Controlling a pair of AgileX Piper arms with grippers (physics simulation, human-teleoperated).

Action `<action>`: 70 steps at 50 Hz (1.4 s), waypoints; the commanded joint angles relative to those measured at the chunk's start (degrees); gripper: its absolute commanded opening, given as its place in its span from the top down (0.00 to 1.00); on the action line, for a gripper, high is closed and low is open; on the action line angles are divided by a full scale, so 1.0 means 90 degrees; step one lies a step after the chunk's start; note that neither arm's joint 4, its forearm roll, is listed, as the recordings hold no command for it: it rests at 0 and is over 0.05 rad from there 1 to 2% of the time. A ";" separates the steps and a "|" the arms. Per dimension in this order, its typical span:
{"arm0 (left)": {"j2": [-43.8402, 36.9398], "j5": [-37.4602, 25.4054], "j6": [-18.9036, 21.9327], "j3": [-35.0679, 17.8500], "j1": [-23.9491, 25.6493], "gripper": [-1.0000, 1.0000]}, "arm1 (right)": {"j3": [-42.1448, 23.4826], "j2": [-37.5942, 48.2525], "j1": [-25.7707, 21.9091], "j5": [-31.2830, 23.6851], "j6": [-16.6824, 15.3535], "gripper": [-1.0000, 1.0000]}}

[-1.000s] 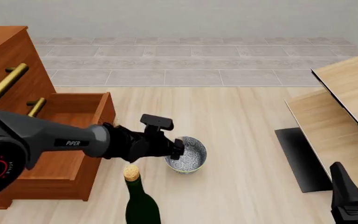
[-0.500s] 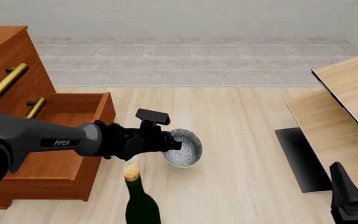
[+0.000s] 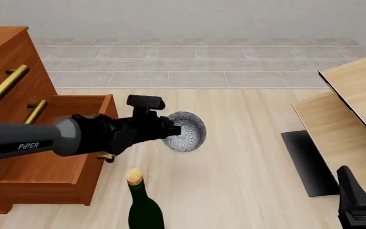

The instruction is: Put the bowl on top of the cabinet.

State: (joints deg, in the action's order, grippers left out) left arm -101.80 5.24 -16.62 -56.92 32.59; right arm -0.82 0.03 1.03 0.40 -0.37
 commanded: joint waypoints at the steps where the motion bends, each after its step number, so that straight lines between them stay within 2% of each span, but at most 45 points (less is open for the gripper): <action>1: 0.0714 -0.0070 -0.0628 0.0047 -0.0187 1.00 | 0.0002 0.0000 0.0013 0.0014 0.0025 0.00; 7: 0.1208 -0.0175 -0.0875 0.0217 -0.0381 1.00 | -0.0008 0.0000 0.0020 0.0014 0.0040 0.00; 8: 0.1284 -0.0222 -0.1098 0.0279 -0.0333 1.00 | -0.0006 0.0000 0.0021 0.0019 0.0042 0.00; 11: 0.1583 -0.0281 -0.1032 0.0337 -0.0393 1.00 | -0.0038 -0.0001 0.0026 -0.0012 0.0050 0.00; 13: 0.1790 -0.0346 -0.1221 0.0419 -0.0306 1.00 | -0.0019 -0.0001 0.0029 0.0010 0.0055 0.00; 14: 0.1883 -0.0477 -0.1152 0.0369 -0.0423 1.00 | -0.0020 -0.0001 0.0030 0.0011 0.0056 0.00; 15: 0.1958 -0.0496 -0.1355 0.0428 -0.0353 1.00 | -0.0019 -0.0001 0.0031 0.0015 0.0058 0.00; 16: 0.2021 -0.0606 -0.1288 0.0390 -0.0376 1.00 | -0.0012 -0.0001 0.0031 0.0022 0.0059 0.00; 19: 0.2278 -0.0838 -0.1508 0.0397 -0.0461 1.00 | -0.0043 -0.0001 0.0035 -0.0006 0.0062 0.00; 22: 0.2484 -0.0987 -0.1429 0.0369 -0.0461 1.00 | -0.0006 -0.0001 0.0039 0.0034 0.0067 0.00; 25: 0.2694 -0.1175 -0.1495 0.0370 -0.0509 1.00 | -0.0001 -0.0001 0.0039 0.0043 0.0062 0.00; 26: 0.2736 -0.1224 -0.1645 0.0394 -0.0629 1.00 | 0.0003 -0.0001 0.0041 0.0047 0.0064 0.00; 28: 0.2897 -0.1321 -0.1561 0.0373 -0.0624 1.00 | 0.0001 -0.0001 0.0046 0.0048 0.0067 0.00; 32: 0.3158 -0.1482 -0.1672 0.0370 -0.0675 1.00 | -0.0019 -0.0001 0.0048 0.0029 0.0061 0.00; 44: 0.3840 -0.2086 -0.1701 0.0133 -0.0585 1.00 | 0.0024 0.0000 0.0031 0.0046 0.0045 0.00; 56: 0.4171 -0.3054 -0.1754 -0.0511 -0.0605 1.00 | 0.0005 0.0000 0.0020 0.0013 0.0032 0.00; 57: 0.4079 -0.3235 -0.1715 -0.0632 -0.0804 1.00 | 0.0018 0.0000 0.0021 0.0025 0.0034 0.00; 58: 0.3990 -0.3486 -0.1487 -0.0871 -0.1112 1.00 | 0.0020 0.0000 0.0025 0.0022 0.0036 0.00; 59: 0.4025 -0.3533 -0.1324 -0.1001 -0.1078 1.00 | 0.0006 0.0000 0.0025 0.0008 0.0041 0.00; 60: 0.4032 -0.3607 -0.1465 -0.1060 -0.1023 1.00 | -0.0006 0.0000 0.0025 -0.0004 0.0044 0.00; 66: 0.3900 -0.4041 -0.1652 -0.1411 -0.1145 1.00 | 0.0010 0.0000 0.0023 0.0008 0.0047 0.00; 70: 0.3734 -0.4560 -0.1540 -0.1887 -0.1363 1.00 | -0.0014 0.0000 0.0030 -0.0017 0.0056 0.00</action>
State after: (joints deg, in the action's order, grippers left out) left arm -66.94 -27.46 -31.29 -66.46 23.54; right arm -0.75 0.02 1.25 0.49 0.04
